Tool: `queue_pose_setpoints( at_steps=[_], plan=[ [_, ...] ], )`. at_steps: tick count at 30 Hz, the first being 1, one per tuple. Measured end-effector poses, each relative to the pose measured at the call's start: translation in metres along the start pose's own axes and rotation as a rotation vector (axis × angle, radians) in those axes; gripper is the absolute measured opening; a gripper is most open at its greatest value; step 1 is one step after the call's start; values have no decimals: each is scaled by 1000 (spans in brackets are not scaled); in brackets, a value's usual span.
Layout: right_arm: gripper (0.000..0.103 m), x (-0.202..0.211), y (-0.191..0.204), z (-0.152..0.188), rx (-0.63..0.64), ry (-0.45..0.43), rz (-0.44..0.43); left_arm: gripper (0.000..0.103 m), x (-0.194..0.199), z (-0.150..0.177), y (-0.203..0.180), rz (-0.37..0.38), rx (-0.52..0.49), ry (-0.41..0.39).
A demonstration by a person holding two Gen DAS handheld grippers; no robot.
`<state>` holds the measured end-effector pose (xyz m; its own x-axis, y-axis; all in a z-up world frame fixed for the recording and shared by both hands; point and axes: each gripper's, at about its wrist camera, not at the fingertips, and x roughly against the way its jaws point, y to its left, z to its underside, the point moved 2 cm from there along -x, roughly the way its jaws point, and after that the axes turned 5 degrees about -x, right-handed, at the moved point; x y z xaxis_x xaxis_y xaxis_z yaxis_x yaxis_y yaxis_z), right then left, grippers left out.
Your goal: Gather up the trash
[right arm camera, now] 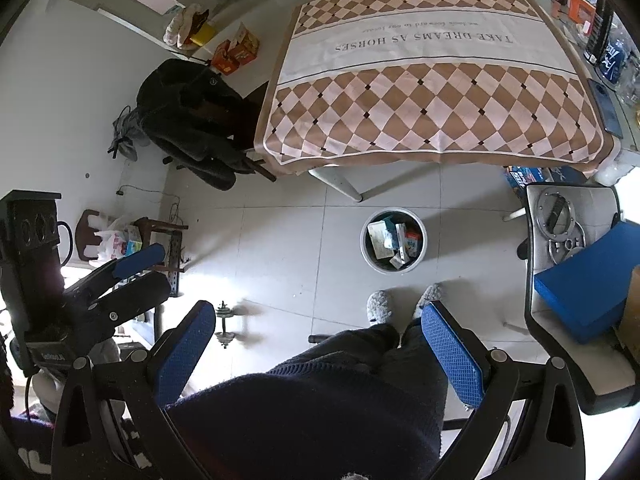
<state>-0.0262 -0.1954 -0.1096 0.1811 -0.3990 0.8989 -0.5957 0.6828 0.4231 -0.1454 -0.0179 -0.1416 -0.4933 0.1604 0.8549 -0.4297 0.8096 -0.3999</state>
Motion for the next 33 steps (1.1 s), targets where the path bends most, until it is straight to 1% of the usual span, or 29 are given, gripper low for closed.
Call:
queue_pose_setpoints(
  at_steps=[9, 33],
  plan=[
    [103, 1, 1, 0, -2, 0, 0, 103, 1, 1, 2, 3, -3, 0],
    [103, 1, -1, -4, 5, 10, 5, 103, 5, -11, 5, 3, -10, -7]
  ],
)
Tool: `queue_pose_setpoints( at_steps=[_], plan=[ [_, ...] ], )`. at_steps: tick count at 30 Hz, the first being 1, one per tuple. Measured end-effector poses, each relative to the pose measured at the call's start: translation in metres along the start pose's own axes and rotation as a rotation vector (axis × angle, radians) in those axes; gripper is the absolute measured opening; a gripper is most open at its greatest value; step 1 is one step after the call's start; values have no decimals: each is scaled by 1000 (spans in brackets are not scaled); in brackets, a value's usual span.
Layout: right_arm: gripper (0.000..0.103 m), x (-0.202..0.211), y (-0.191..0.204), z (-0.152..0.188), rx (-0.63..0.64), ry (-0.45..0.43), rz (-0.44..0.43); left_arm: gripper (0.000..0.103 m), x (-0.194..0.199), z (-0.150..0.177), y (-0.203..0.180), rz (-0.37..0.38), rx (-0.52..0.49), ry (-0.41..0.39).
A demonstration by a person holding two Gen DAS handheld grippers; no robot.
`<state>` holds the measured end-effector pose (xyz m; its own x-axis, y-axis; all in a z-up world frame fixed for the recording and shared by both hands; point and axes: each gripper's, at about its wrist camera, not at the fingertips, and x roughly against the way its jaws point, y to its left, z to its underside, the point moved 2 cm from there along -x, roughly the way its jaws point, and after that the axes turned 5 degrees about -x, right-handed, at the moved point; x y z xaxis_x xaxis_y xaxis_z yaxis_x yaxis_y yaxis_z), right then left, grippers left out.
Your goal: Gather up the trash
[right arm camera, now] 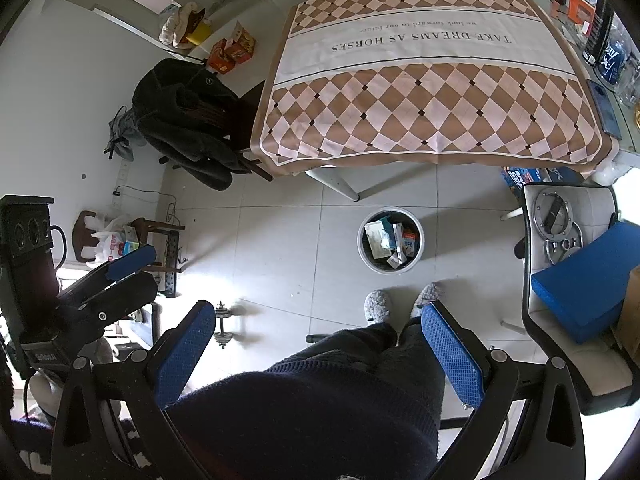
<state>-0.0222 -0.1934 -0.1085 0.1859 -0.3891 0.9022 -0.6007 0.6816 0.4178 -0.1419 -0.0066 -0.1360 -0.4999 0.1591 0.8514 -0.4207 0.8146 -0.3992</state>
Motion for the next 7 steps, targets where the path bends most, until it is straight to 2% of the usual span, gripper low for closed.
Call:
queue_pose_setpoints(
  at_steps=[7],
  plan=[
    [103, -1, 0, -2, -5, 3, -6, 103, 1, -5, 4, 5, 1, -10]
  ],
)
